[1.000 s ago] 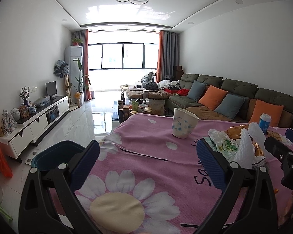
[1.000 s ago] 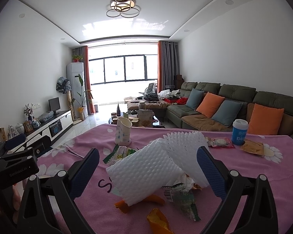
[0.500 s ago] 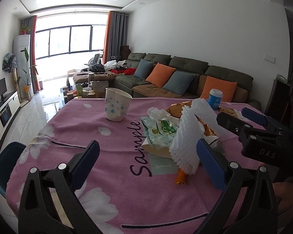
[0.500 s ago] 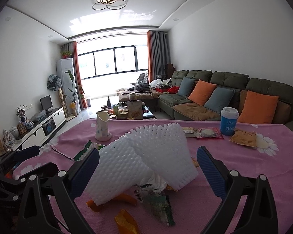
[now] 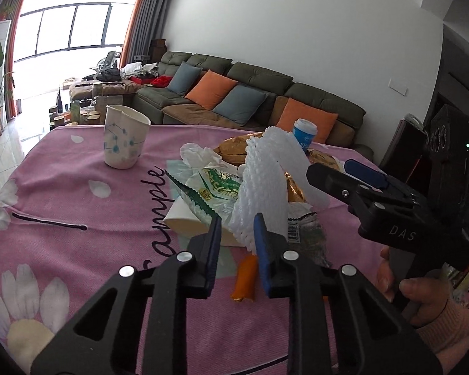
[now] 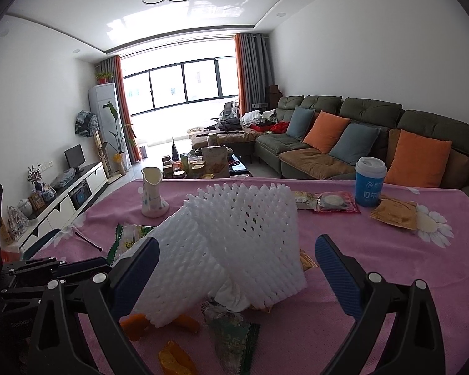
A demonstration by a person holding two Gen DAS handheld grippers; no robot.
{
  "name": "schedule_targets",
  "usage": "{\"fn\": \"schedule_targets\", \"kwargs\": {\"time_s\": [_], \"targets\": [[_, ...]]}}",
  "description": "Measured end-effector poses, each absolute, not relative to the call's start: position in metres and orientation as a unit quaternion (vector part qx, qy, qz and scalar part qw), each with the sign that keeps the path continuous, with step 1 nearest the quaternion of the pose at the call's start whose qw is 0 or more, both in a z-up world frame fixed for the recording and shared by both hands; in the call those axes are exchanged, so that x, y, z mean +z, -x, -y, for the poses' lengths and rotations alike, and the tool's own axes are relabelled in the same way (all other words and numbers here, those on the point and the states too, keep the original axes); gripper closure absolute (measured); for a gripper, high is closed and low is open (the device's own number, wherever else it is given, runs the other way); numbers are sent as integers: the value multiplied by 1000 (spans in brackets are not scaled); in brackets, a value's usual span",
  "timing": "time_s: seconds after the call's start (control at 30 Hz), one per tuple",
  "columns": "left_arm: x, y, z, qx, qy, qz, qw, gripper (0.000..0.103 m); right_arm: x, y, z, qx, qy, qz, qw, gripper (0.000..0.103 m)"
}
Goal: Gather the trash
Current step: 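Grasp the green snack wrapper with the left gripper, then carry the green wrapper toward the teal bin while the right gripper grasps the white paper cup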
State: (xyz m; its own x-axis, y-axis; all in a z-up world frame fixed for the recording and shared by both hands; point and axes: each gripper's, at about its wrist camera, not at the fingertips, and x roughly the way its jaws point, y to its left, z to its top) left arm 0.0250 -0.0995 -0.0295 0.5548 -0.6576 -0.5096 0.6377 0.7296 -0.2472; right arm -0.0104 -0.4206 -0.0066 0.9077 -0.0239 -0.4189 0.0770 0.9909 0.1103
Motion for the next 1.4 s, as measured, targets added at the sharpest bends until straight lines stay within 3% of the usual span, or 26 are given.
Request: {"fn": "schedule_targets", "kwargs": {"time_s": [0.07, 0.23, 0.3, 0.33, 0.53, 0.73, 0.8, 0.93, 1.23, 1.4], "targets": [[-29, -25, 96, -375, 24, -299, 877, 94, -6, 7, 418, -21, -58, -215, 975, 7], [-29, -20, 91, -383, 28, -298, 874, 95, -4, 0, 411, -7, -49, -218, 975, 7], [-28, -18, 88, -380, 26, -299, 875, 74, -2, -3, 408, -3, -47, -218, 975, 7], [-27, -18, 86, -376, 29, -296, 877, 56, -2, -4, 407, -1, -47, -219, 975, 7], [-24, -42, 77, -367, 54, -306, 876, 55, -4, -8, 404, 4, -48, -225, 973, 7], [-32, -80, 76, -397, 101, -364, 836, 58, -11, -12, 404, 6, -47, -240, 970, 7], [-38, -88, 79, -409, 113, -383, 820, 66, -14, -13, 405, 7, -49, -245, 968, 7], [-52, -101, 78, -426, 149, -411, 792, 91, -16, -14, 407, 10, -54, -249, 967, 7], [-45, -92, 54, -392, 149, -388, 821, 97, 0, -16, 392, 43, -40, -241, 969, 12], [-34, -82, 17, -345, 144, -370, 851, 97, 22, -34, 362, 84, -5, -232, 969, 23]]}}
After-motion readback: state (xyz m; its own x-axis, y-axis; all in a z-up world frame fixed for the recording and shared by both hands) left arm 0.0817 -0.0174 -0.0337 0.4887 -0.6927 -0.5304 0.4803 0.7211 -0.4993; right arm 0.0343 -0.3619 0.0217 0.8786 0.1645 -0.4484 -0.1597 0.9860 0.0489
